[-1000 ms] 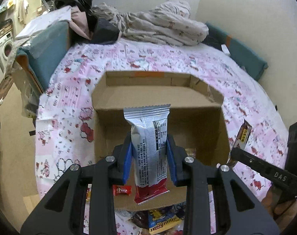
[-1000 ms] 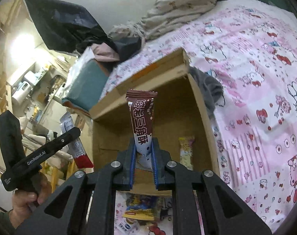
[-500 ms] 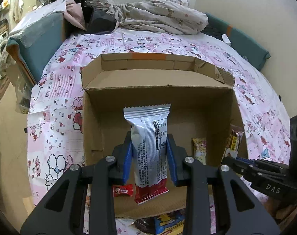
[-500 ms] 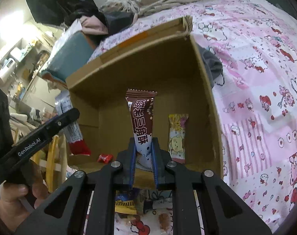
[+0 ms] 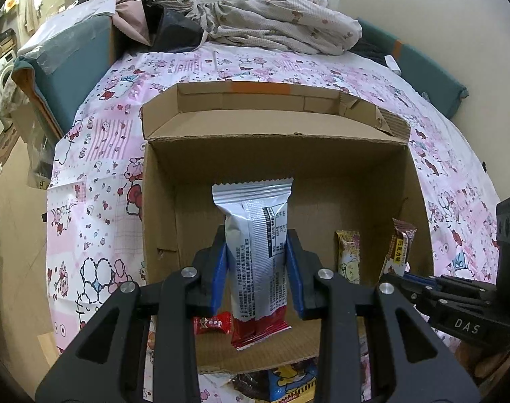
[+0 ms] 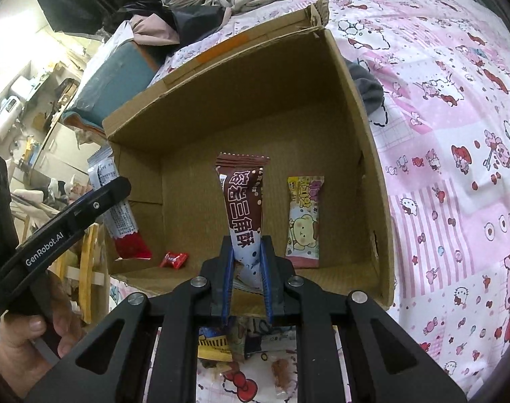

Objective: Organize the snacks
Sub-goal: 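Carry both bars over the box and open both grippers to release them, then withdraw both grippers from the box back toward the snack pile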

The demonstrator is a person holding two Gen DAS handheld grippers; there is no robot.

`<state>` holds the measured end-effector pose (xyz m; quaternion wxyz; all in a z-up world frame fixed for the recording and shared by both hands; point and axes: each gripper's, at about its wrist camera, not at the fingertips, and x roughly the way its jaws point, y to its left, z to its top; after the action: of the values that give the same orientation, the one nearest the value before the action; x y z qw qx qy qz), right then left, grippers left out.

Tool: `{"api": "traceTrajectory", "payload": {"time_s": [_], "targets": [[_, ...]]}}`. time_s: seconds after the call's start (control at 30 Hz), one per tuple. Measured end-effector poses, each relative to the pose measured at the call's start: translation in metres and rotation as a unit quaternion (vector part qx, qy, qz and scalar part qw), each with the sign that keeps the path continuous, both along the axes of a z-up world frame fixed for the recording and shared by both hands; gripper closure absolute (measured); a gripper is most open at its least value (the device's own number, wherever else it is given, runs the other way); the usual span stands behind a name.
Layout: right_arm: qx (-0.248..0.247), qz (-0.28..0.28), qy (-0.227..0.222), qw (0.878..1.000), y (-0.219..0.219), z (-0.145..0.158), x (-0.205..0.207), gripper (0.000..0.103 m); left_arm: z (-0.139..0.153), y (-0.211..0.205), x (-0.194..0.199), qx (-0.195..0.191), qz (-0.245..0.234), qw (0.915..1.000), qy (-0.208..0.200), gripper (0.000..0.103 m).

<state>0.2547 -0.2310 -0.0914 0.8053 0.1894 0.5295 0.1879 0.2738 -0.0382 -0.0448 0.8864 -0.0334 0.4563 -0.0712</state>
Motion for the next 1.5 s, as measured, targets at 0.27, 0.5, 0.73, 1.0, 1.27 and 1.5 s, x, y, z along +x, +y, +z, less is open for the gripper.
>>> {"api": "traceTrajectory", "payload": {"time_s": [0.27, 0.5, 0.73, 1.0, 1.27, 1.5], "targets": [[0.012, -0.004, 0.003, 1.0, -0.001, -0.001, 0.002, 0.084, -0.001, 0.0, -0.001, 0.005, -0.001, 1.0, -0.001, 0.075], [0.036, -0.024, 0.003, 0.999, -0.011, 0.0, 0.002, 0.028, 0.0, -0.008, -0.002, 0.027, -0.005, 0.9996, 0.005, 0.056], [0.038, -0.053, -0.043, 0.997, -0.022, 0.017, -0.004, 0.013, 0.012, -0.006, -0.009, 0.029, 0.004, 0.9994, -0.018, 0.015], [0.043, -0.066, -0.053, 0.995, -0.031, 0.027, -0.016, 0.01, 0.028, 0.003, -0.022, 0.014, 0.005, 0.9992, -0.038, 0.015], [0.036, -0.067, -0.062, 0.995, -0.034, 0.04, -0.036, 0.01, 0.042, 0.015, -0.047, 0.007, 0.023, 0.9983, -0.053, 0.001], [0.031, -0.07, -0.06, 0.995, -0.035, 0.041, -0.055, 0.01, 0.046, 0.022, -0.069, 0.009, 0.029, 0.9984, -0.048, 0.0]]}}
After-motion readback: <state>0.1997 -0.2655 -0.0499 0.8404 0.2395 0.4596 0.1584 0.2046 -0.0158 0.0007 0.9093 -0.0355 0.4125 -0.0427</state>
